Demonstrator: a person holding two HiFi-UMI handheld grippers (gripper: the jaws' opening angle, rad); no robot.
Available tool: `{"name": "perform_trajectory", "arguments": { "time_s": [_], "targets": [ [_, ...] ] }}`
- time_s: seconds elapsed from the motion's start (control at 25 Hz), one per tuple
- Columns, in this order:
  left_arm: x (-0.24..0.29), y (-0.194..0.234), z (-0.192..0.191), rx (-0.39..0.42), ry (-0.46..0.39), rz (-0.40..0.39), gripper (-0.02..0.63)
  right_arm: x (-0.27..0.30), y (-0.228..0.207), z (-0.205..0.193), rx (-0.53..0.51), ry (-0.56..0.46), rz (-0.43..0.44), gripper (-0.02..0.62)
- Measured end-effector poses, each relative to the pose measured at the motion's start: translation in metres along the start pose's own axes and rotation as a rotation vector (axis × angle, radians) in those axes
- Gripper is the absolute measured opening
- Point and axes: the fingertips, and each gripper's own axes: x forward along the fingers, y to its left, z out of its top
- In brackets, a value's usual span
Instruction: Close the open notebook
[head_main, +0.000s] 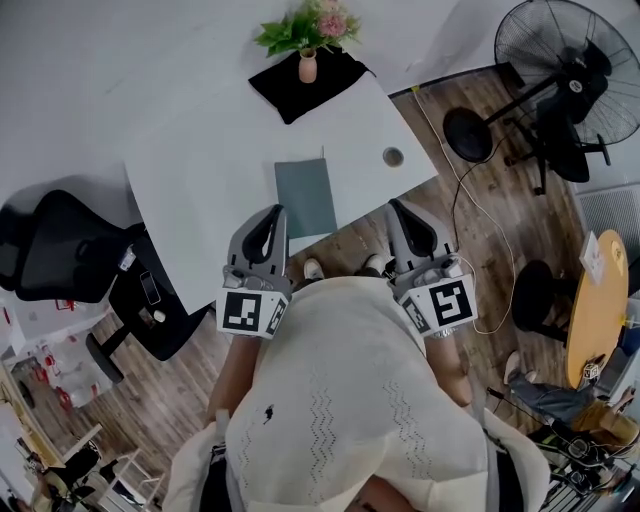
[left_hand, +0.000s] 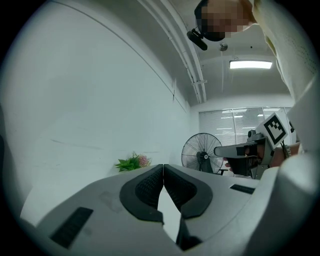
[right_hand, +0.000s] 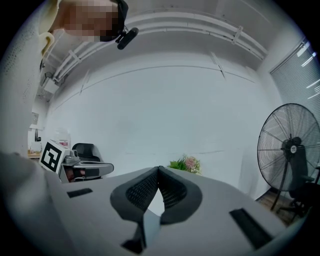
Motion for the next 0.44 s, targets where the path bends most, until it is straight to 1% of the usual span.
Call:
{"name": "perform_trajectory", "arguments": {
  "time_s": [0.12,0.28,0.44],
  "targets": [
    [0.0014,0.0006,-0.0012,-0.002,0.005,0.000,0.012,0.0004,0.0002,-0.0009,-0.002,0.003,0.003,0.000],
    [0.0041,0.0020,-0.0039,-0.024,0.013,-0.002,0.012,0.0019,-0.0016,-0.0008,0.007,0.000,0.005,0.000],
    [0.0054,0.0032,-0.0051,-0.013,0.015,-0.002,0.012,0.0051,-0.0029,-0.0037,0.005,0.006,0.009,0.000]
  ]
}}
